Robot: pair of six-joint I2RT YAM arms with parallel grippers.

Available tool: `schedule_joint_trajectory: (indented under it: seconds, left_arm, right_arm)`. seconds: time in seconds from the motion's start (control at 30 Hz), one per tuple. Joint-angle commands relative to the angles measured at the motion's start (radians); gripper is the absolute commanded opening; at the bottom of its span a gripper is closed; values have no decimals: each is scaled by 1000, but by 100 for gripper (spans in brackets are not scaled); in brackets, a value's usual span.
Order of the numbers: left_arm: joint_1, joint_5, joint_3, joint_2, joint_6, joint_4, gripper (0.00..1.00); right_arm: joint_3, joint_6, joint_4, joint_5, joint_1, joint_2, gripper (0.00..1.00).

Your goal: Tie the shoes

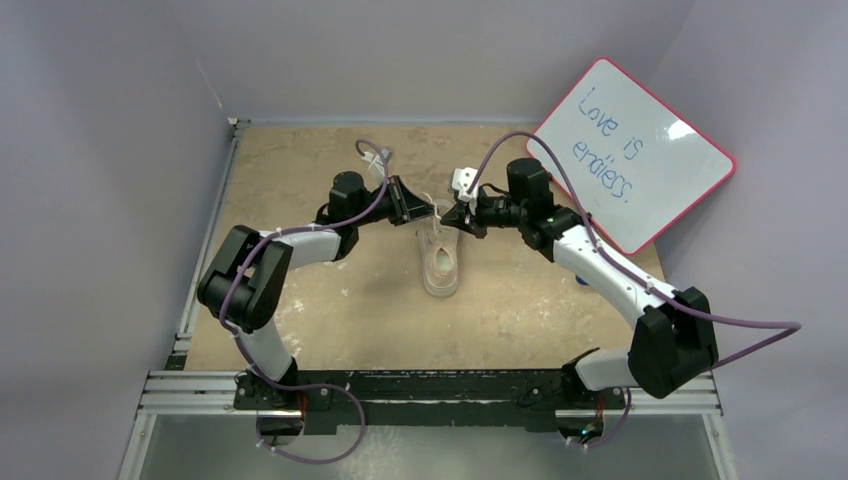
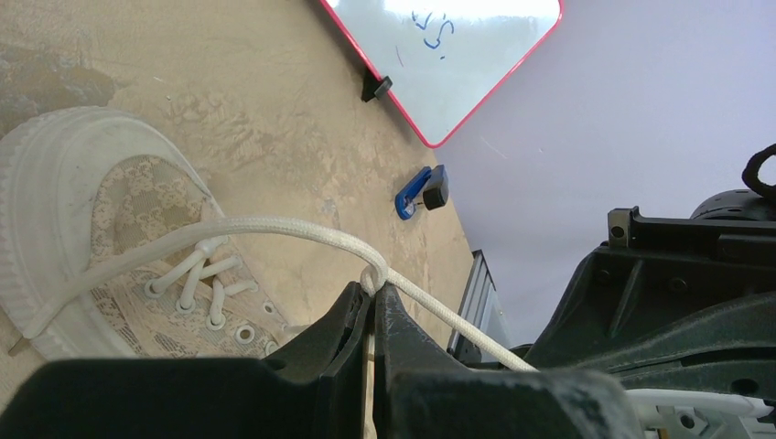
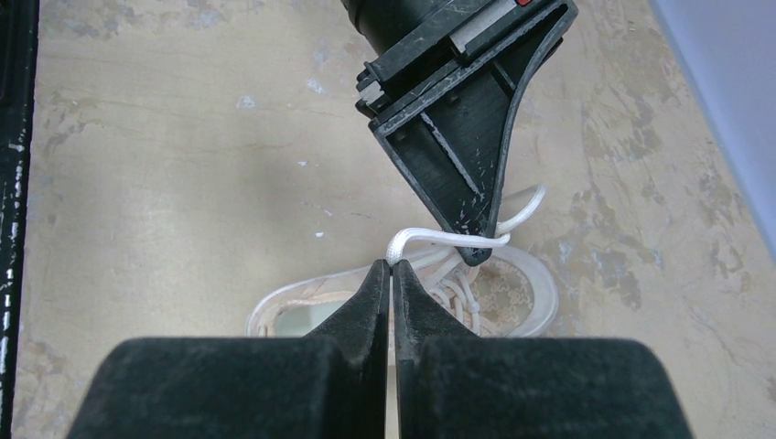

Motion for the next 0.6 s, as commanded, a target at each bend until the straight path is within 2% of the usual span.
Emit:
schedule_joint_trajectory:
  seconds: [0.0, 0.33, 0.57]
  left_arm:
    - [8, 8, 36, -4, -3, 52, 0]
    - [8, 10, 41, -4, -17, 52, 0]
    - [8, 20, 44, -7, -18, 35, 0]
  right_arm:
    - [22, 9, 54, -17, 6, 7, 0]
    - [-31, 21, 129, 9, 8, 31, 0]
    - [-50, -25, 135, 121, 17, 18, 0]
